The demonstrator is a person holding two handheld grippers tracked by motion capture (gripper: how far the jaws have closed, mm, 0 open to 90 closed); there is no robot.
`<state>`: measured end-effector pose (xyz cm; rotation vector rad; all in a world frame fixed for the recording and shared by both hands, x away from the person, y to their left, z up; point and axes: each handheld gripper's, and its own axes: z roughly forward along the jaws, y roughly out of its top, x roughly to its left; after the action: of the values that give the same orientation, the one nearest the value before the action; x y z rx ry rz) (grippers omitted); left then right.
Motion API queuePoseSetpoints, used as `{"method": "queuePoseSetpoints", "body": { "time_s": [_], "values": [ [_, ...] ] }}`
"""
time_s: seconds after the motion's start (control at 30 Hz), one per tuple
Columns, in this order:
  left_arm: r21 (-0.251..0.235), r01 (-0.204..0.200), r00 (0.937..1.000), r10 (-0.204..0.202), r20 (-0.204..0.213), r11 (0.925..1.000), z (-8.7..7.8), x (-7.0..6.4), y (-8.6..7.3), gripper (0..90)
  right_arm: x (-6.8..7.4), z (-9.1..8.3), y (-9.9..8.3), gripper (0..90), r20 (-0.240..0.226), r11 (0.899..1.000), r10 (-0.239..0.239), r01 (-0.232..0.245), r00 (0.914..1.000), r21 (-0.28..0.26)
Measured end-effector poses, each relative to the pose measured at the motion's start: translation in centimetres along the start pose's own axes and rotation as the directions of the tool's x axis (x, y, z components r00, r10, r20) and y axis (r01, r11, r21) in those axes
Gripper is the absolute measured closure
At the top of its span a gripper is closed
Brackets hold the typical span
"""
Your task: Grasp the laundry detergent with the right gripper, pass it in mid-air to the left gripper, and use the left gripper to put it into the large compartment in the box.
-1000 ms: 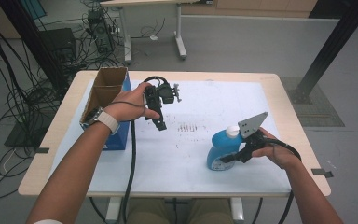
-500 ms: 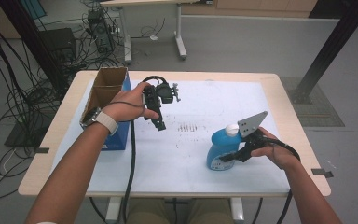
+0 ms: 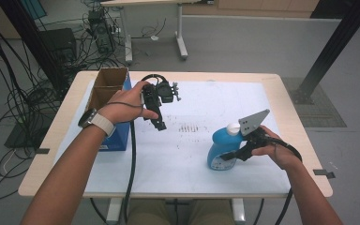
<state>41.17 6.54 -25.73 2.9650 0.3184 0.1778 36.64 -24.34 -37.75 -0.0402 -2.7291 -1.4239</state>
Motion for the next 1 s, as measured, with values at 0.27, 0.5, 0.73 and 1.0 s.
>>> {"method": "queuePoseSetpoints", "body": {
  "time_s": [0.27, 0.5, 0.73, 1.0],
  "values": [
    [-0.008, -0.02, 0.9996, 0.02, -0.018, 0.9998, -1.1, -0.8, 0.1, 11.3, 0.5, -0.5, 1.6, 43.2, 0.03, 0.999, 0.01, -0.009, 0.9995, -0.038],
    [-0.008, -0.035, 0.9992, 0.035, -0.021, 0.9994, -2.2, -1.7, 0.2, 11.3, 0.7, -1.2, 2.8, 43.2, 0.077, 0.997, 0.034, -0.029, 0.9965, -0.072],
    [-0.004, -0.039, 0.9992, 0.039, -0.013, 0.9992, -3.3, -2.1, 0.3, 11.4, 1.0, -1.4, 4.2, 43.2, 0.095, 0.997, 0.04, -0.034, 0.9947, -0.07],
    [0.013, -0.057, 0.9983, 0.057, -0.007, 0.9983, -4.9, -2.7, 0.7, 11.4, 0.7, -1.4, 7.0, 43.2, 0.082, 1.0, 0.021, -0.02, 0.9964, -0.016]
  ]
}}
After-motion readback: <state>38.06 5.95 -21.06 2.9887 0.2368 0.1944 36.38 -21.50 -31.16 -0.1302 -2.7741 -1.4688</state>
